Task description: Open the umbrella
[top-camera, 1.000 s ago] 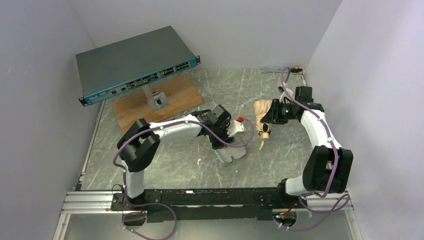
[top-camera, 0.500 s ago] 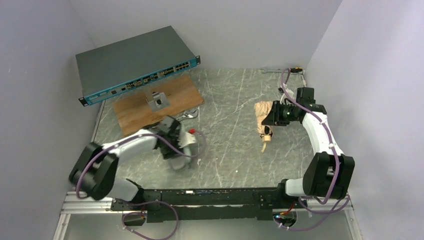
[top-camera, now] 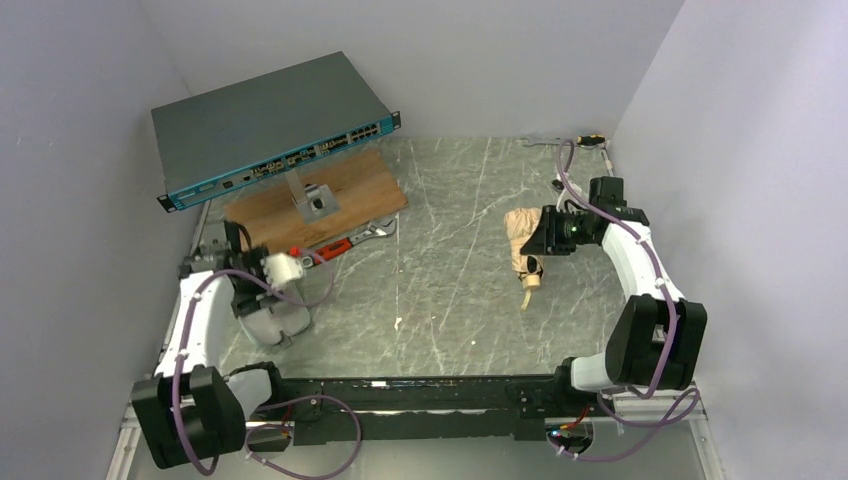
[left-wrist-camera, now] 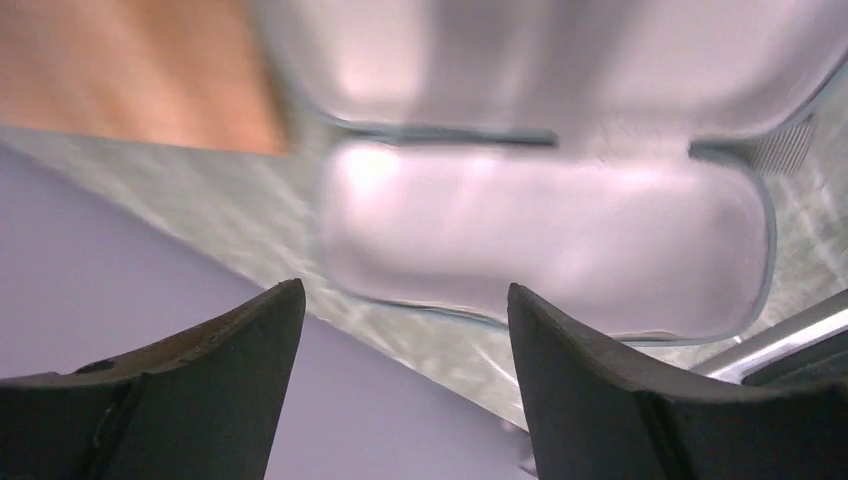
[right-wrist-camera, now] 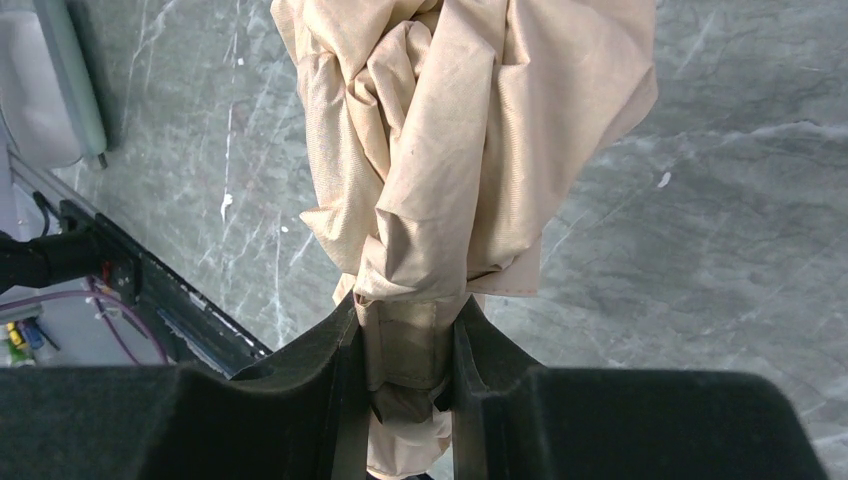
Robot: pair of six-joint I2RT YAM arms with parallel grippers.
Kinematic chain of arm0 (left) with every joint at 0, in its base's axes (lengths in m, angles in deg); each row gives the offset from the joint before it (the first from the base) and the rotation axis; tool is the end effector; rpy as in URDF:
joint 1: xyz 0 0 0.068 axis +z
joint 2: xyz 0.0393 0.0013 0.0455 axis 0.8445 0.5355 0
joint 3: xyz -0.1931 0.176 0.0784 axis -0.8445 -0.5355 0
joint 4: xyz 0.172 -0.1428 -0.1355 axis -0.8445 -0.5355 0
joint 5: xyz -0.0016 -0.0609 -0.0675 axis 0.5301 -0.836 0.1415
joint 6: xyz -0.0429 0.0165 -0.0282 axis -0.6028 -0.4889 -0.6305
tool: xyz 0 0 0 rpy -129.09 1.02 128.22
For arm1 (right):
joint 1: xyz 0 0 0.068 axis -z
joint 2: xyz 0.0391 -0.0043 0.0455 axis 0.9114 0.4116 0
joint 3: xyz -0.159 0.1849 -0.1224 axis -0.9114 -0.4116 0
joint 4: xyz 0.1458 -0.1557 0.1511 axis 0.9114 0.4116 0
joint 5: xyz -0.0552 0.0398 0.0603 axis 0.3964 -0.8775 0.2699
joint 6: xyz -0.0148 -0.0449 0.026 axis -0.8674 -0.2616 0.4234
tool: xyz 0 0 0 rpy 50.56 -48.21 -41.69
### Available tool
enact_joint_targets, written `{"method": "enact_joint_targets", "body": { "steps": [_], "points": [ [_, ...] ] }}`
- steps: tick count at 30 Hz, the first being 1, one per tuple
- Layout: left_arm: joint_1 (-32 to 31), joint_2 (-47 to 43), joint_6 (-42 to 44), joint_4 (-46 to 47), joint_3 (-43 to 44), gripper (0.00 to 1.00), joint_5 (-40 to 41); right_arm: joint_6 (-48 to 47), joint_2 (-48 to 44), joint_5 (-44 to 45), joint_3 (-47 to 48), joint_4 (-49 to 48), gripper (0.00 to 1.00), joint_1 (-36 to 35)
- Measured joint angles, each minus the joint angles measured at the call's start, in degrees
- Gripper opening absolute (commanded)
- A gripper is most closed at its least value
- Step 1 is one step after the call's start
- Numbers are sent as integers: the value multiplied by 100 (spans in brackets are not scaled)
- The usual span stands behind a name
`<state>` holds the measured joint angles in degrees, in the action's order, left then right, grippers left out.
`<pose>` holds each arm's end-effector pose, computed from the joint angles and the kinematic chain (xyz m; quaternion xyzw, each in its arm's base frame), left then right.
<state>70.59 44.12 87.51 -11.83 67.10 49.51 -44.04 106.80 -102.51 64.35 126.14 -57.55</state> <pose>0.1741 0.0394 0.2001 0.5334 0.8291 0.1141 0.1228 0.2682 -0.0160 0.2574 -0.0600 0.9189 0.2916 0.2587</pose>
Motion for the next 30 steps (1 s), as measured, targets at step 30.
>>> {"method": "enact_joint_targets", "body": {
  "steps": [30],
  "points": [
    [-6443, 1458, -1580, 2835, 2415, 87, -2857, -2785, 1611, -3001, 328, 2538, 0, -975]
  ]
}}
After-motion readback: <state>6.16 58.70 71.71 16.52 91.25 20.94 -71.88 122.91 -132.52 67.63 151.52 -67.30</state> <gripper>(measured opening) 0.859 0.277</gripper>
